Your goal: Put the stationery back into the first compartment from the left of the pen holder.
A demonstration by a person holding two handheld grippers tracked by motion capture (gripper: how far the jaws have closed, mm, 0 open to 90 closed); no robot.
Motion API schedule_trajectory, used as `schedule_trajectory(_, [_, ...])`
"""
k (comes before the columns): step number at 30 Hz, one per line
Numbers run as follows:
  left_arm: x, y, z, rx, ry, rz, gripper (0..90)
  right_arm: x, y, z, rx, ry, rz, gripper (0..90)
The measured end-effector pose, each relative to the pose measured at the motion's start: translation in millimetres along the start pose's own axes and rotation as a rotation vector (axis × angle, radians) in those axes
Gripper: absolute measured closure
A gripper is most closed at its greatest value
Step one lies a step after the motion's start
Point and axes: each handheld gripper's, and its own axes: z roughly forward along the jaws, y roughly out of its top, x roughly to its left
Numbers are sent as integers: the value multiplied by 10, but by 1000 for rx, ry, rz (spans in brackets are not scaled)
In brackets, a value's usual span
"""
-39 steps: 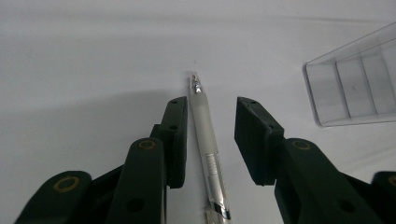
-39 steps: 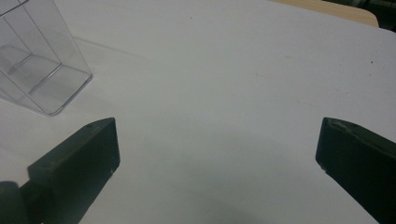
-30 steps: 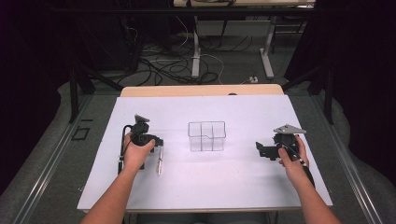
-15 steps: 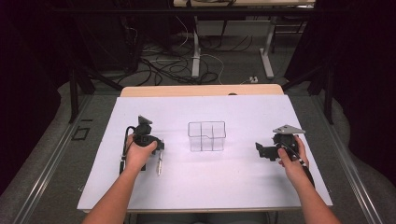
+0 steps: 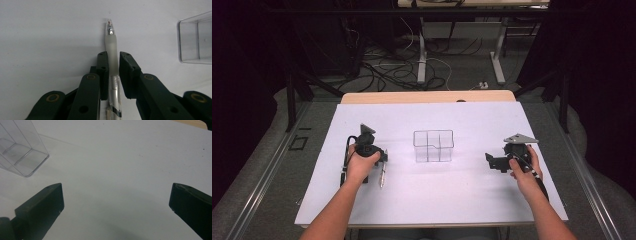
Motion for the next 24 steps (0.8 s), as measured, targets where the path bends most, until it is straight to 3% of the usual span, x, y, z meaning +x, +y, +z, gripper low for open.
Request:
schedule_trajectory(10, [-8,-3,9,-10,-9,-54,794,-2,-5,5,2,3,-6,0])
schedule_trajectory(11, [7,0,5,-8,-4,-38,794,-2,-4,5,2,3,-6,0])
schedule_trajectory(15, [15,1,-3,3,-9,-47,796,4,-4,5,3,4,-1,0])
schedule_trajectory(16, [-2,-3,6,-8,-17,-78,796,4,-4,5,3,4,-1,0])
schedule_trajectory(18, [13,0,-1,2,-13,-63,796,3,-5,7,4,5,-1,0])
schedule_trajectory(24, [21,-2,-3,-13,-22,-100,796,-7,-8,10,3,5,-3,0])
